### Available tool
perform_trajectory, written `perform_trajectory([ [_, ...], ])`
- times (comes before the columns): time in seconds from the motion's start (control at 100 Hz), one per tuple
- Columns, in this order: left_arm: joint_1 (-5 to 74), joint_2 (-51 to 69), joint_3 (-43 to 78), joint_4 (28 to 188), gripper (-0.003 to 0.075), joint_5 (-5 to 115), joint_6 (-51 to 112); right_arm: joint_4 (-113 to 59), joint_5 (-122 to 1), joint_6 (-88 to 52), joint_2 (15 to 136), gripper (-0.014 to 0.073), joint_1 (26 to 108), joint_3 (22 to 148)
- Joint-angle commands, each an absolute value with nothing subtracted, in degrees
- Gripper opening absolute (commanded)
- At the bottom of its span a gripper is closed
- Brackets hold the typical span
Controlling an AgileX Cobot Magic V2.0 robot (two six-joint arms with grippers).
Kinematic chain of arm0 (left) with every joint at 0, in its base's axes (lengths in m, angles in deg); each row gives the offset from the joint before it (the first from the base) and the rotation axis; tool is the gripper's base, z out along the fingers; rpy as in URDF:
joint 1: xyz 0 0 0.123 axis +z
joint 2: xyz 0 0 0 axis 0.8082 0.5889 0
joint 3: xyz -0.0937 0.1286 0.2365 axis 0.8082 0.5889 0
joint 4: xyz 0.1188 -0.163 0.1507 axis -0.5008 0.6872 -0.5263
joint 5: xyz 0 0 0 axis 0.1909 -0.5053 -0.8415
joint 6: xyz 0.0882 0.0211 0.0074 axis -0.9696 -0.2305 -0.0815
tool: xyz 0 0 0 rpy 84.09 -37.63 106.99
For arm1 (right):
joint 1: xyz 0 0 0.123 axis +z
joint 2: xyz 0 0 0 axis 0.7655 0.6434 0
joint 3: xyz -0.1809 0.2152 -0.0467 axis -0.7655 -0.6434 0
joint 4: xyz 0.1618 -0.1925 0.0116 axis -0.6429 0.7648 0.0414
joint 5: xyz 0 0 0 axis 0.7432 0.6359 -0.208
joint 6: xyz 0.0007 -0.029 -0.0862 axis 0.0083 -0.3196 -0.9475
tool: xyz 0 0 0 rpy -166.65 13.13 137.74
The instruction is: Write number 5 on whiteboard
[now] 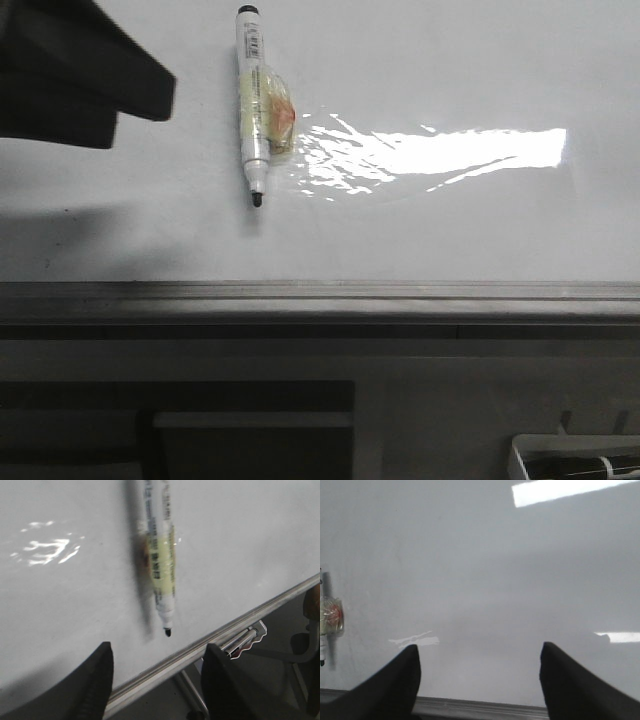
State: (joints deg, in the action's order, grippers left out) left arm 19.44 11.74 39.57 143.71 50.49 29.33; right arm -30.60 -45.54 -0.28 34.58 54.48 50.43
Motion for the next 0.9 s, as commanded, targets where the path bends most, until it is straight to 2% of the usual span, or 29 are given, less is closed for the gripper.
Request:
perform_trajectory([
  [0.0, 13.97, 14.02, 36.05, 143.74, 0.0354, 60.31, 29.76, -31.03, -50.41, -1.00, 35.52, 0.0451, 54.60, 52.51],
  [0.08, 11.01, 16.48, 35.24, 143.74, 0.0354, 65.95, 31.03, -31.03, -50.41, -1.00, 35.52, 0.0451, 54.60, 52.51],
  [0.23, 10.57, 21.27, 34.72, 145.86, 0.0354, 69.79, 31.16, -31.03, -50.41, -1.00, 35.52, 0.0451, 54.60, 52.51],
  [0.45, 10.57, 25.85, 34.61, 147.64, 0.0354, 70.51, 31.16, -31.03, -50.41, -1.00, 35.52, 0.0451, 54.60, 52.51],
  [0.89, 10.57, 25.96, 33.67, 149.66, 0.0354, 69.94, 31.16, -31.03, -50.41, -1.00, 35.52, 0.0451, 54.60, 52.51],
])
